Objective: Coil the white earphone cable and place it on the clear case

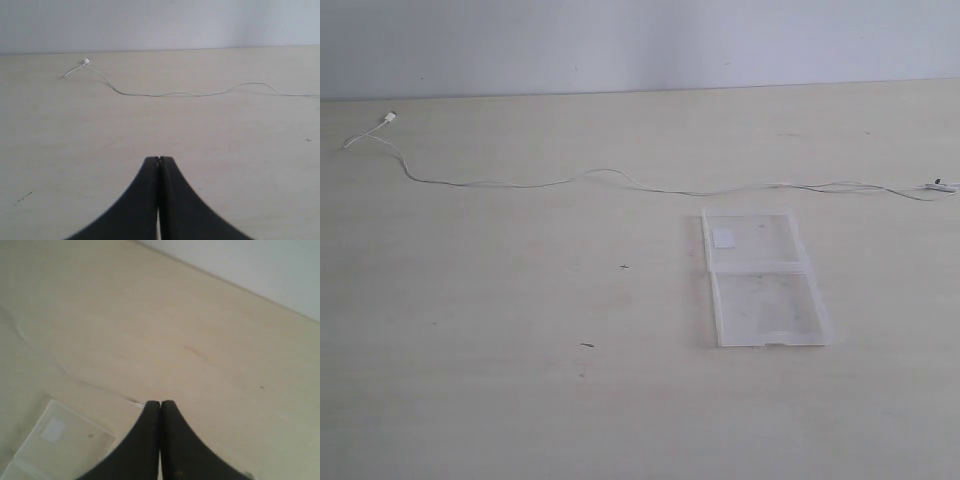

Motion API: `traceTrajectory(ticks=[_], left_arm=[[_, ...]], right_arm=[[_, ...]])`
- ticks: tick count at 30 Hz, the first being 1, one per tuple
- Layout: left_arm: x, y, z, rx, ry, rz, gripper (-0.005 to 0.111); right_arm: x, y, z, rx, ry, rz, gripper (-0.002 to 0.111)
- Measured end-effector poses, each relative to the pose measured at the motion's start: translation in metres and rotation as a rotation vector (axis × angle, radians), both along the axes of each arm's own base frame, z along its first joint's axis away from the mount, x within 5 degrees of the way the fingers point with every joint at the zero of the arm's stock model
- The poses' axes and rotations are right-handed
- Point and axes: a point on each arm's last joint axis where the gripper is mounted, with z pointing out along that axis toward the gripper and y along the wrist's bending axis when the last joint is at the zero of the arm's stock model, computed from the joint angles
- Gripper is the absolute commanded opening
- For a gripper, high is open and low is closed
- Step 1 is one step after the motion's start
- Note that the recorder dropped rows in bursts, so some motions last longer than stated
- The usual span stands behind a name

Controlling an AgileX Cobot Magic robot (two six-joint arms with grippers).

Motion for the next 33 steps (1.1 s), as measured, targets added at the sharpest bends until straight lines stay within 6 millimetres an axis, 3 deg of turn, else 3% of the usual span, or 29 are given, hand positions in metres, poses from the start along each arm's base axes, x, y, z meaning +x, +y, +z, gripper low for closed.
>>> traceTrajectory(ticks=[3,9,13,17,23,33], left_arm=[[0.0,0.0,0.0,0.0,0.0,0.0,0.0],[0.0,0.0,0.0,0.0,0.0,0.0,0.0],[0.0,0.0,0.0,0.0,0.0,0.0,0.0],[0.0,0.0,0.0,0.0,0.0,0.0,0.0],[0.0,0.0,0.0,0.0,0.0,0.0,0.0],[0.0,0.0,0.0,0.0,0.0,0.0,0.0]], right_arm=[[0.014,0.025,-0.016,0.002,0.032,0.124,0.0],[0.027,0.095,-0.053,-0.062,0.029,0.424,0.001],[0.026,0.14,-0.084,-0.106,0.047,0.605,0.012],[0.021,0.17,-0.121,-0.146,0.097,0.737,0.027],[0.019,0.197,-0.161,-0.219,0.12,0.807,0.048],[0.028,0.206,-0.187,-0.237,0.058,0.793,0.05]])
